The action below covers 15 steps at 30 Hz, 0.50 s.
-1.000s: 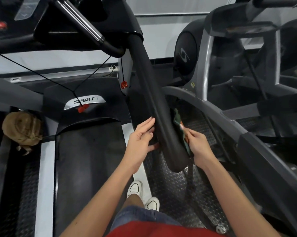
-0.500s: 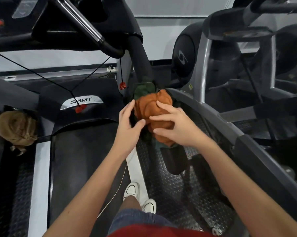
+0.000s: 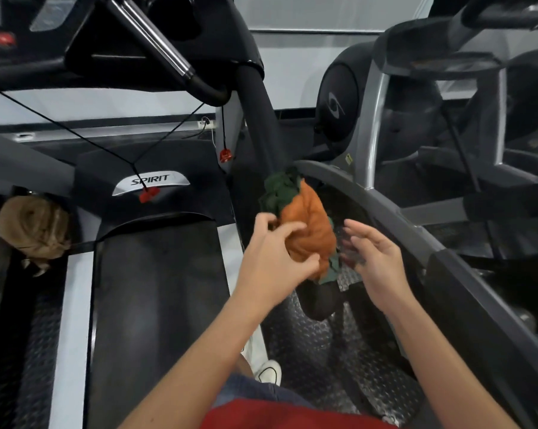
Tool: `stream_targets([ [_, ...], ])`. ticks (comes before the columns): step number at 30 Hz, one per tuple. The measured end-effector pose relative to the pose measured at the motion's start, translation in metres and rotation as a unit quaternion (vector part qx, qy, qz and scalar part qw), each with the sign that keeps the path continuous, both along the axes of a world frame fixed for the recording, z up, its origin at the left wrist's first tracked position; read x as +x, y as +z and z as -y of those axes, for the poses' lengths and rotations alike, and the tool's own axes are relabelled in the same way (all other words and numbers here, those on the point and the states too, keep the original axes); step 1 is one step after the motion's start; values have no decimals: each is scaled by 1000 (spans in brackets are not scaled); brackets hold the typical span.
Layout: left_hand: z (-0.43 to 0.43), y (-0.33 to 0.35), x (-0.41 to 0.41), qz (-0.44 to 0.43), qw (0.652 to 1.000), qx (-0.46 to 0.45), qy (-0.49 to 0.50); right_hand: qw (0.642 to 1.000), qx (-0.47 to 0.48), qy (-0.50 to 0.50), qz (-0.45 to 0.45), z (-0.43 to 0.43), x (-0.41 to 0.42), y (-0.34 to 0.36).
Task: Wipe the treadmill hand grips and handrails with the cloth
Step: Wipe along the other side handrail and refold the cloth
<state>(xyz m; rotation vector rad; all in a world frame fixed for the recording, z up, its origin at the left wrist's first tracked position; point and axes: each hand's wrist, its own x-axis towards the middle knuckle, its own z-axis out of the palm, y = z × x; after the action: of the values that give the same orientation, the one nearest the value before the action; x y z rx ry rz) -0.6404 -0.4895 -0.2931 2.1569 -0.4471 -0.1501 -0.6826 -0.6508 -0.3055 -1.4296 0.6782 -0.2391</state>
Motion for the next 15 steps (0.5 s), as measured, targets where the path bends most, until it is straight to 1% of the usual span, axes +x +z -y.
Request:
stream_targets([
  [3,-6,-5,-18,13,999,9,-29,1000,-11,22,-10,-6,1,-2],
  [5,-7,-7,-8,33,999,-8,-39,999,20,35,-5,-10,1,-2],
  [8,-2,1,31,86,995,12,-43,996,82,42,7,-14,1,-1],
  [10,1,14,49,70,992,50,-97,993,103,55,17,-14,-1,2],
  [12,-2,18,50,48,984,95,-143,992,103,71,12,-14,-2,3],
  [13,-5,16,44,45,981,103,-158,992,103,72,11,-14,-4,2],
  [15,-13,7,18,26,985,65,-160,993,92,70,15,-15,-6,0],
])
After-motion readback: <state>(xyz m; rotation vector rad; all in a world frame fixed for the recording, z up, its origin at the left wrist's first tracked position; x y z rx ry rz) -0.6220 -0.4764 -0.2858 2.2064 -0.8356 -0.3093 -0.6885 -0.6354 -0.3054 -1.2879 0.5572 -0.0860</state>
